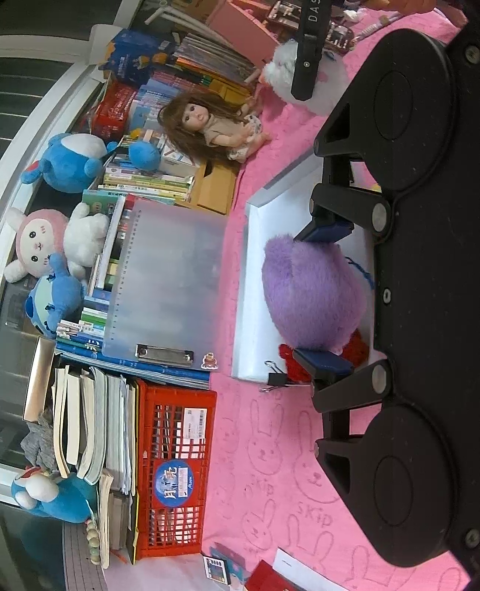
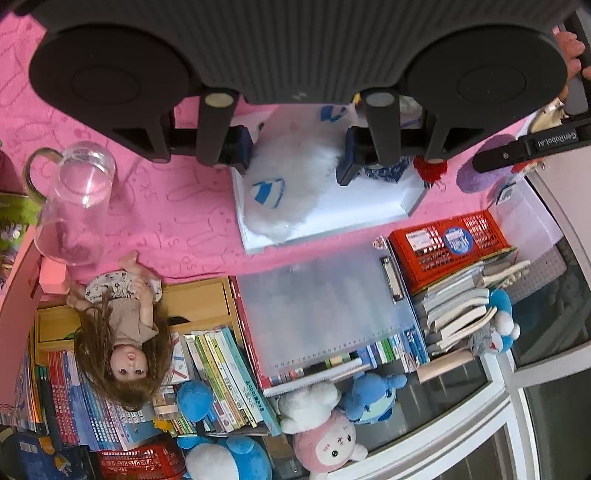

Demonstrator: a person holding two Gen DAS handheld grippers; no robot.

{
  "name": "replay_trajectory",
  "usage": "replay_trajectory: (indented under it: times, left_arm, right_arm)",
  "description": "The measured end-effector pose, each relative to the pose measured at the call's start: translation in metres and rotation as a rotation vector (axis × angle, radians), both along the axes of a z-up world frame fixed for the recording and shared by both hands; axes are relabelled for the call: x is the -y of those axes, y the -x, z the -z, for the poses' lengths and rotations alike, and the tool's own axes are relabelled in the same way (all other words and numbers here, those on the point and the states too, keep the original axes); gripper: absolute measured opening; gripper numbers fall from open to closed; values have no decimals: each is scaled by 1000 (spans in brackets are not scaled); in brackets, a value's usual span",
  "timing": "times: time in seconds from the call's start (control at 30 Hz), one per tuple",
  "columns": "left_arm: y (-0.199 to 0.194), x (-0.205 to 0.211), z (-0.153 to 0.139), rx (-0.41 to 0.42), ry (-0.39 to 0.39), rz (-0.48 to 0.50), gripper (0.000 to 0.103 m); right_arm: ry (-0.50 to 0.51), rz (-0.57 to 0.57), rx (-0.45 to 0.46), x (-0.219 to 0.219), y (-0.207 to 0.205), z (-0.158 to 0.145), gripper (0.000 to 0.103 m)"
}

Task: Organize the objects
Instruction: 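Lower the purple ball into the tray with the left tool while the right tool lowers the white plush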

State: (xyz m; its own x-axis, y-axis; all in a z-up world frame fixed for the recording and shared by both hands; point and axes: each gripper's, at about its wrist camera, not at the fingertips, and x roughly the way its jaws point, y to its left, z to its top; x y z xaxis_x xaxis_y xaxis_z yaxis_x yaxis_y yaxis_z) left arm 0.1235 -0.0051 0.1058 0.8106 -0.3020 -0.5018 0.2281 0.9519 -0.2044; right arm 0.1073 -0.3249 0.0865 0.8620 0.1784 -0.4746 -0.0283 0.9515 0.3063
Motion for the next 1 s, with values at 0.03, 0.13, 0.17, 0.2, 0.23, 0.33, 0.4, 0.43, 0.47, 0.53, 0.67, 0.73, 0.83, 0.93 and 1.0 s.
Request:
replay_trajectory:
  times: [0.03,0.13,0.17,0.2,0.23,0.33,0.4,0.43,0.47,0.53,0.67,0.73,0.83,0.93,1.0]
  left_arm:
    - [-3,1,-2,0,-2,0,55]
    - [-13,2,-7,5,-7,-5,55]
    - [-15,3,-9,7,-6,-5,55]
    - [-18,3,-11,10,-3,-5,55]
    - [-21,4,-12,12,-3,-5,55]
    - [-33,7,-19,19,2,-9,55]
    - [-42,9,-22,18,11,-11,55]
    - [-47,9,-23,14,17,-12,55]
    - [-51,10,-23,10,21,-16,55]
    - [-61,12,-20,-5,25,-21,55]
    - [-79,22,-7,-30,4,-26,55]
    - [-87,27,3,-43,-11,-29,55]
    - [-97,35,18,-65,-23,-29,55]
    - [-103,42,33,-81,-43,-23,55]
    - [-106,46,42,-92,-55,-24,55]
  right_arm:
    - [-5,2,3,1,-2,-2,49]
    - [0,10,16,3,-8,-10,49]
    - [3,13,19,3,-10,-12,49]
    - [4,15,23,4,-12,-15,49]
    - [5,17,26,5,-14,-17,49]
    - [6,28,29,7,-22,-22,49]
    - [4,34,32,9,-28,-25,49]
    - [3,34,33,9,-31,-26,49]
    - [1,32,33,10,-33,-26,49]
    - [2,30,29,9,-40,-26,49]
    - [-15,23,2,9,-57,-17,49]
    - [-38,25,-12,9,-66,-10,49]
    - [-66,32,-35,7,-79,2,49]
    - [-77,39,-60,4,-89,16,49]
    - [-84,43,-73,2,-95,24,50]
